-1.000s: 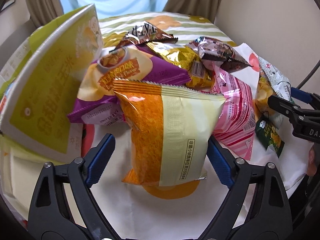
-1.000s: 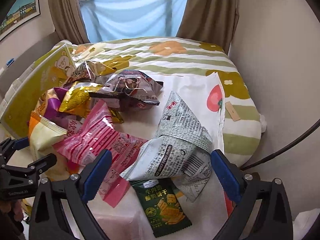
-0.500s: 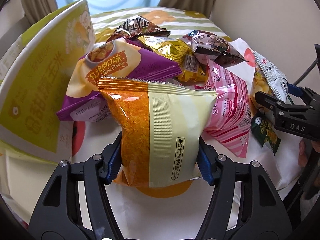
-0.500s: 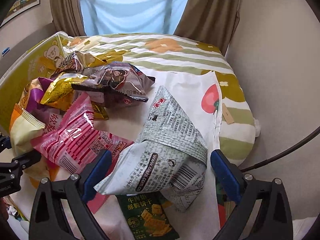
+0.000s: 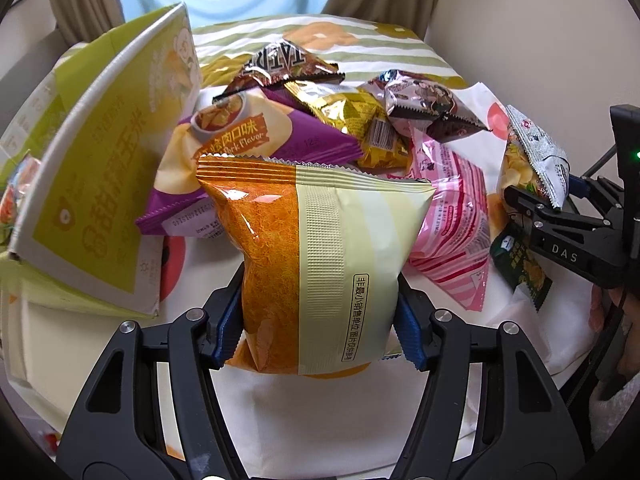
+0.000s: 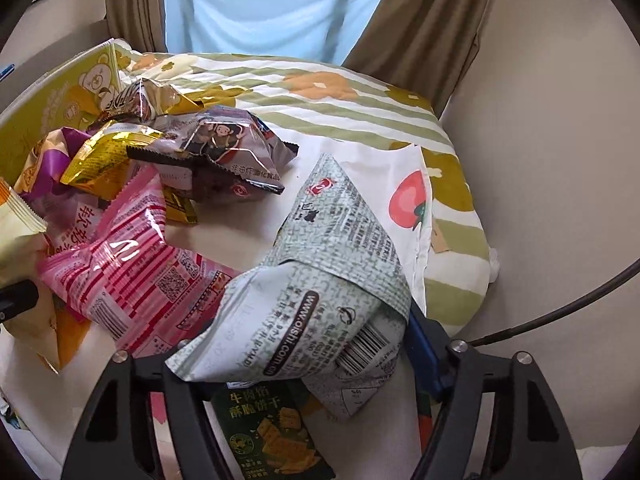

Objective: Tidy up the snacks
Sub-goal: 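Carry both bags over the box and release them inside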

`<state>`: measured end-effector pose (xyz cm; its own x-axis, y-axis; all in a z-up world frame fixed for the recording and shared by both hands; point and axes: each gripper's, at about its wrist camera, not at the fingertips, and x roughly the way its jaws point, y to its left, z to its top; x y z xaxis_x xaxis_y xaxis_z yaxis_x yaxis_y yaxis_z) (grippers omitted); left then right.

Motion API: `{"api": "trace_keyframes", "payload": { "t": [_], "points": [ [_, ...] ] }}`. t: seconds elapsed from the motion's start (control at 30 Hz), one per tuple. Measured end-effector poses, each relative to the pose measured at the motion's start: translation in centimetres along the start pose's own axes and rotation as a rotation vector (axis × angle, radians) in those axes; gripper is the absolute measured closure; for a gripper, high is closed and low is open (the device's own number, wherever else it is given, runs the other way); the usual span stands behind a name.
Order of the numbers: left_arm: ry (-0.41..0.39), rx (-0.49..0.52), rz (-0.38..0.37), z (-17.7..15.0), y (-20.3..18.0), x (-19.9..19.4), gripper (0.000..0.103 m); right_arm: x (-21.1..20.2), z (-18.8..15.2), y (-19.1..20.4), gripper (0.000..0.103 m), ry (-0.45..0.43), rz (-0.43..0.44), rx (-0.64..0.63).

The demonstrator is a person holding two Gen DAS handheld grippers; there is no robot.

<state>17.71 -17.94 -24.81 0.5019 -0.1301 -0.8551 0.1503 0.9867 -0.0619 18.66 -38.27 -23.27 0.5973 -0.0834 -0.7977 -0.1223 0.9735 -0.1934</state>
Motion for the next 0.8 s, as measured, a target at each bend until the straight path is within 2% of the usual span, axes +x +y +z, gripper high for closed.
{"api": "trace_keyframes", "payload": {
  "t": [0.3, 0.47, 0.67, 0.8],
  "points": [
    [-0.031, -0.045, 0.023, 0.7, 0.7, -3.0, 0.043, -2.9, 1.2, 0.0, 0.038, -0.032, 0.054, 0.017],
    [-0.071, -0.074, 0.039, 1.5, 1.2, -6.0, 0.043, -5.5, 2.4, 0.6, 0.039, -0.053, 0.087, 0.009],
    [-0.135, -0.136, 0.061, 3.6, 3.4, -11.1, 0.043, -8.9, 4.5, 0.8, 0.038, -0.102, 0.155, 0.022],
    [-0.174, -0.168, 0.060, 5.2, 6.2, -13.7, 0.043, -11.0, 6.5, 1.7, 0.039, -0.136, 0.184, 0.013]
  ]
}}
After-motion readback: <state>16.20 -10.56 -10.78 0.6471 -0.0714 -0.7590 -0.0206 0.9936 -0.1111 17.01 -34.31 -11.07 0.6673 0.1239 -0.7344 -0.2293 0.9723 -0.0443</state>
